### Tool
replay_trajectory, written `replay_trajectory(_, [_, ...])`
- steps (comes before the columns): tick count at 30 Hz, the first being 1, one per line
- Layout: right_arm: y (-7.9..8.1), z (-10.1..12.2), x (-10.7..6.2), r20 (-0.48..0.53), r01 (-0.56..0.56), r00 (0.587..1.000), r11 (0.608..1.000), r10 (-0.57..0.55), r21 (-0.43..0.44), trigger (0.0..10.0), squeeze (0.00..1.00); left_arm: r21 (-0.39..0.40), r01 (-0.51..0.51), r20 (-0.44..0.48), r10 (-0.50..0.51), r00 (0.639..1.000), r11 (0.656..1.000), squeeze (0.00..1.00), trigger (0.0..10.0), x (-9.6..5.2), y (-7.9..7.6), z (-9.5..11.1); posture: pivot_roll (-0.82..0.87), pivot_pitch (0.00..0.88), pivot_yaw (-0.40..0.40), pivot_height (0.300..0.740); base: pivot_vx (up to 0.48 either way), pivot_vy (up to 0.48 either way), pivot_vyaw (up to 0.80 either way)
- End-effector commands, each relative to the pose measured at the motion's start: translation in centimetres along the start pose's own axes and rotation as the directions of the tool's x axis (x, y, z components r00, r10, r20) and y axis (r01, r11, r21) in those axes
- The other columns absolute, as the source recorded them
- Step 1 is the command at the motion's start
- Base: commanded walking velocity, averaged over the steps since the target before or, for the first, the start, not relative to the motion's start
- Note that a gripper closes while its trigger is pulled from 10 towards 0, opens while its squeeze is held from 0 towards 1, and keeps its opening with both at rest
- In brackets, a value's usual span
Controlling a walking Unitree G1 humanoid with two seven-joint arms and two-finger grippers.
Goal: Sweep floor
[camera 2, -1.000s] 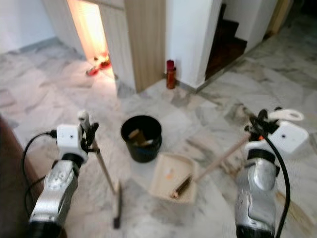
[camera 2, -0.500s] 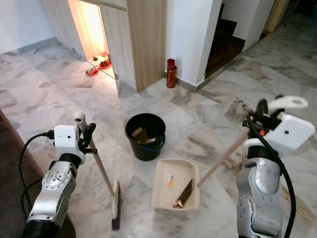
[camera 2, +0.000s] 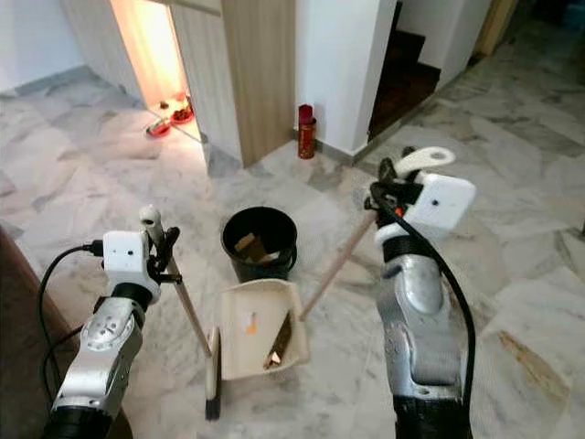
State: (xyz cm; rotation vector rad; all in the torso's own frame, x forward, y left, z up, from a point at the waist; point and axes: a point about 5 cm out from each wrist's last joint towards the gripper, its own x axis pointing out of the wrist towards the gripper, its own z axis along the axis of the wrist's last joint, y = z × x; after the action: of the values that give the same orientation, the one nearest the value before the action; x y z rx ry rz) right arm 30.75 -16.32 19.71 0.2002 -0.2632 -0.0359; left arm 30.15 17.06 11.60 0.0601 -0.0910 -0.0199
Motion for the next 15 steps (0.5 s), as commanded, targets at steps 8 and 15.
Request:
replay_trajectory(8, [0.2,1.0,0.9,0.067,-0.042,0.997,0.999,0.043,-0.006,10.0,0.0,0.024,-0.016,0.033,0.015,0.999,1.0,0.0,10.0,-0.1,0.8,0.6,0.02,0.0,-0.014,0.74,0.0,0.0,0.0])
replay_trajectory(15, [-0.5,1.0,1.8,0.056,-0.117,0.991,0.985,0.125,-0.13,10.0,0.0,0.032,-0.026,0.025,0.025,0.999,0.999,0.0,10.0,-0.4,1.4,0.4,0.02,0.0,-0.017,0.74,0.0,0.0,0.0])
